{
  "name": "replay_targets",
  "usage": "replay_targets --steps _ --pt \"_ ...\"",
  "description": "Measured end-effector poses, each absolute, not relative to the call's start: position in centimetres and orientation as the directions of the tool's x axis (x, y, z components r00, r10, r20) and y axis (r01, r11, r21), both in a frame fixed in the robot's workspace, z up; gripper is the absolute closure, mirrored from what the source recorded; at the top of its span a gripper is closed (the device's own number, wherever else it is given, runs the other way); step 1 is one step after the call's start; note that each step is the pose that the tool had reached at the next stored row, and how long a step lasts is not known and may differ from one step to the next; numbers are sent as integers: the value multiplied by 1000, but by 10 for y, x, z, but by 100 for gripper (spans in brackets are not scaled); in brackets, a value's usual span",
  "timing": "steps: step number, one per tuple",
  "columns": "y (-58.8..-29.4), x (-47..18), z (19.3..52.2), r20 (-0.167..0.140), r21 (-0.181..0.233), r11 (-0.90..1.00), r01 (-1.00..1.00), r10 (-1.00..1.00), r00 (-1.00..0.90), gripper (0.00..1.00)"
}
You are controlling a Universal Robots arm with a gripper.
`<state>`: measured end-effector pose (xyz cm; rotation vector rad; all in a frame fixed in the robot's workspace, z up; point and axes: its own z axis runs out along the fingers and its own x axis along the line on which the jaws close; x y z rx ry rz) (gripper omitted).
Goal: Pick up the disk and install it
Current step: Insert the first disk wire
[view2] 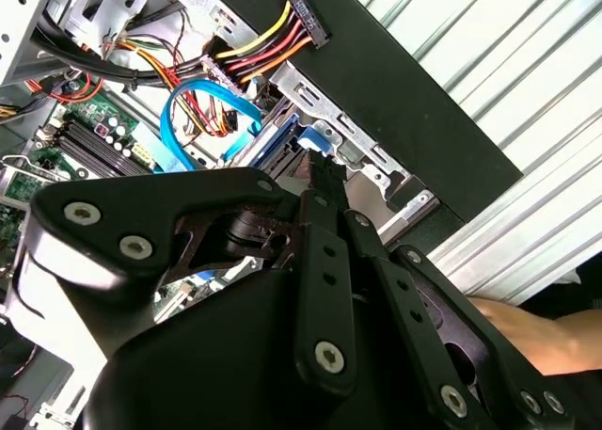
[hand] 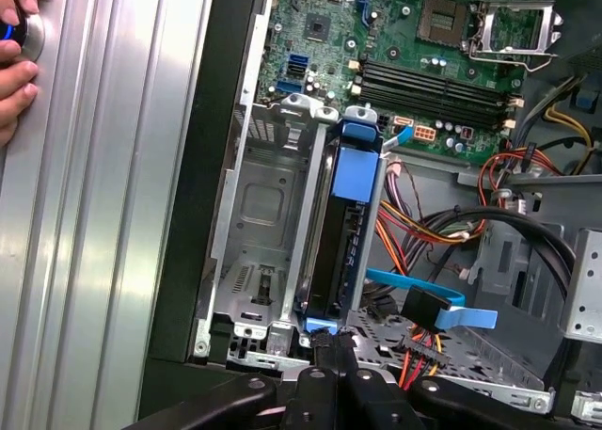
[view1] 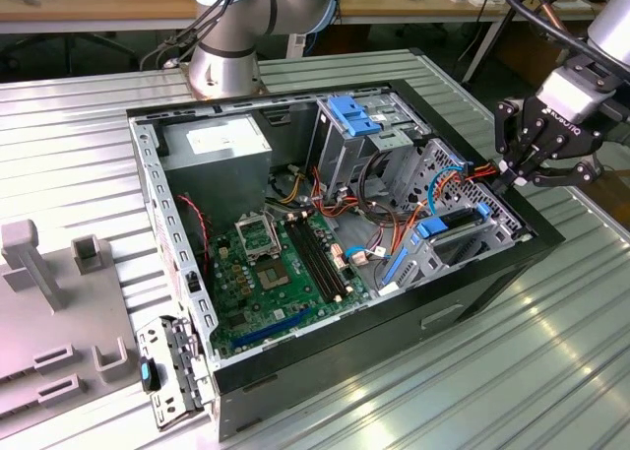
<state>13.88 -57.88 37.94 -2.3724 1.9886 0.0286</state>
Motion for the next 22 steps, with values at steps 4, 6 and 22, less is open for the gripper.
replay_targets --steps 4,6,22 --pt "-579 139 379 -44 -23 -215 -976 -975 216 89" --pt "-579 139 379 -43 -23 -242 -970 -969 242 89" --pt "-573 164 379 -44 -23 -386 -922 -921 387 75"
